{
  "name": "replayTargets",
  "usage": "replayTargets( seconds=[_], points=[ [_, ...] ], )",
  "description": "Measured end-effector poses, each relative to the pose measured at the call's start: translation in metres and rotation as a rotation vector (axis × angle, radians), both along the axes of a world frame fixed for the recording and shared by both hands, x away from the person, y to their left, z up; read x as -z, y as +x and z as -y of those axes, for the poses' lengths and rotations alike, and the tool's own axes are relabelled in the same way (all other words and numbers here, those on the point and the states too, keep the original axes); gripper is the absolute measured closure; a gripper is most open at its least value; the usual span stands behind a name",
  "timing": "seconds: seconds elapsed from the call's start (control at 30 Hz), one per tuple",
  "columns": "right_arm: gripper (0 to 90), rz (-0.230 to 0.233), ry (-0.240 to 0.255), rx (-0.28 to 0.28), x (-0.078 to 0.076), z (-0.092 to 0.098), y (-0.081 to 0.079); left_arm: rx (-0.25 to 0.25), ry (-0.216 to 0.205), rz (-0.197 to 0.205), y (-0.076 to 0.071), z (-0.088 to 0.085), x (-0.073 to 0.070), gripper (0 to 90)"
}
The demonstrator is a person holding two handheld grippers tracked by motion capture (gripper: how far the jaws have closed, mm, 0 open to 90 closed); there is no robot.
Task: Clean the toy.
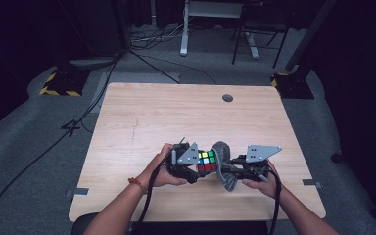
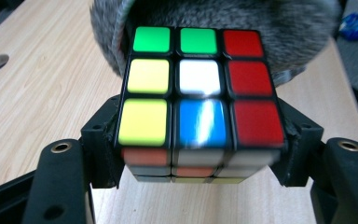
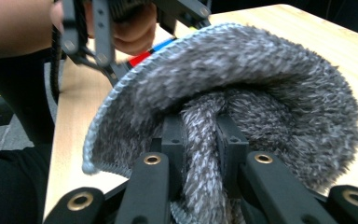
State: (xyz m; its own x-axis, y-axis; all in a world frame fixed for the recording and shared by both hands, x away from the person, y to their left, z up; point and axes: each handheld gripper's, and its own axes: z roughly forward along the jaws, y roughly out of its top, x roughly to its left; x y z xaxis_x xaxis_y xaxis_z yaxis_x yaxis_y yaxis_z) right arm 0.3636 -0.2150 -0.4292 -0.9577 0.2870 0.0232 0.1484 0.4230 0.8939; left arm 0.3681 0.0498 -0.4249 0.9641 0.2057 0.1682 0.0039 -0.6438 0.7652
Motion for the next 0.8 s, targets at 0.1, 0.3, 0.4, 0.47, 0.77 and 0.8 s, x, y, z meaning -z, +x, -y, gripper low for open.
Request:
replayTargets(
  seconds=[0.1, 0.3, 0.4, 0.47, 0.77, 0.8],
  points=[
    [77.4, 0.011, -0.011, -0.004, 0.0, -0.004, -0.002, 0.003, 0.021, 0.003, 0.0, 0.002, 0.002, 32.8],
    [77.4, 0.064, -0.001, 0.008, -0.007, -0.004, -0.007, 0.024, 0.001, -0.008, -0.002, 0.003, 0.002, 33.2],
    [77.4, 0.091, 0.014, 0.027, -0.012, -0.003, -0.008, 0.037, 0.003, -0.005, -0.006, 0.007, 0.002, 33.3],
    [77.4, 0.101, -0.002, 0.054, -0.012, -0.003, -0.007, 0.055, -0.02, -0.015, -0.006, 0.007, 0.001, 33.4],
    [77.5, 0.045, -0.1, 0.05, 0.007, -0.008, 0.001, 0.031, -0.092, 0.0, -0.004, -0.004, -0.011, 33.6],
    [77.5, 0.041, -0.102, 0.041, 0.008, -0.009, 0.0, 0.02, -0.093, 0.004, -0.003, -0.006, -0.011, 33.5]
  ],
)
